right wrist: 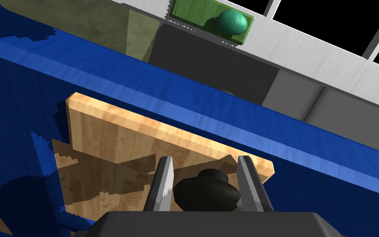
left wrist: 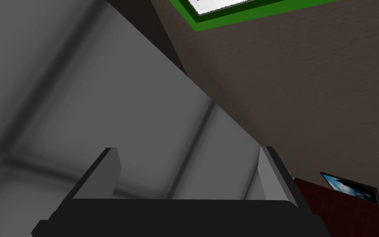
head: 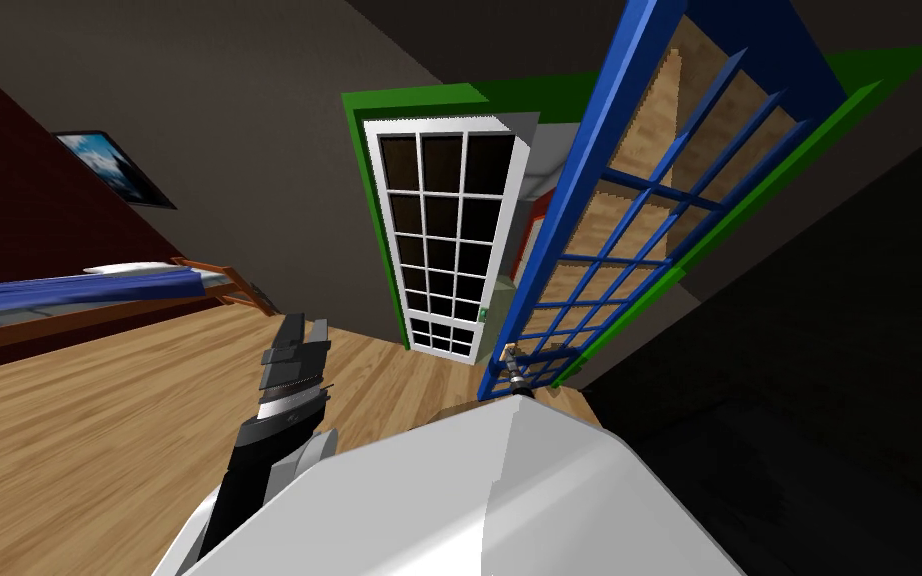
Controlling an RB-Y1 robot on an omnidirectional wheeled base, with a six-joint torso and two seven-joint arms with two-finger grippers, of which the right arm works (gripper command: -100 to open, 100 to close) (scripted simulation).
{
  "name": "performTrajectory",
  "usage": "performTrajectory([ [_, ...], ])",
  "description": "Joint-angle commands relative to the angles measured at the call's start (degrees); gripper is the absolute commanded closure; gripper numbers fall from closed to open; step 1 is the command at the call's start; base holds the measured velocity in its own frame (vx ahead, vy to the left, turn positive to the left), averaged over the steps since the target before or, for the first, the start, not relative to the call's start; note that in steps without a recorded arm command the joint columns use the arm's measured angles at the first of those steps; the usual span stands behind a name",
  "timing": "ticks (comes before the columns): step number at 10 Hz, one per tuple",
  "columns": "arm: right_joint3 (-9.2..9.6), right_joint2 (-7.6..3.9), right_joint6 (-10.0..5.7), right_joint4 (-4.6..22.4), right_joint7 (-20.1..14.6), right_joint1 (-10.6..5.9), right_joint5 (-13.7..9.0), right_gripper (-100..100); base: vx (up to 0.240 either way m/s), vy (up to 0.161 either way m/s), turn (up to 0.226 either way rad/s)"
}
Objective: Pull the door open
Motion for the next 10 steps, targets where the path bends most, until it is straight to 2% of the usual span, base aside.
performTrajectory([
  [1,-1.20,-1.44,1.64,-2.86,-0.44,1.69,-0.60,100,0.007,0.008,0.017],
  [3,-1.20,-1.44,1.64,-2.87,-0.44,1.69,-0.60,100,-0.001,0.004,-0.009],
  [5,0.34,-1.84,1.51,-2.94,-4.28,1.46,-2.37,100,-0.057,-0.025,0.090],
  [6,0.34,-1.84,1.51,-2.94,-5.19,1.46,-2.37,100,-0.069,-0.030,0.060],
  [7,0.34,-1.84,1.51,-4.06,-5.19,1.46,-2.37,100,-0.027,-0.018,0.003],
  [10,0.34,-1.84,1.51,-2.94,-5.19,1.46,-2.37,100,0.009,0.004,-0.013],
])
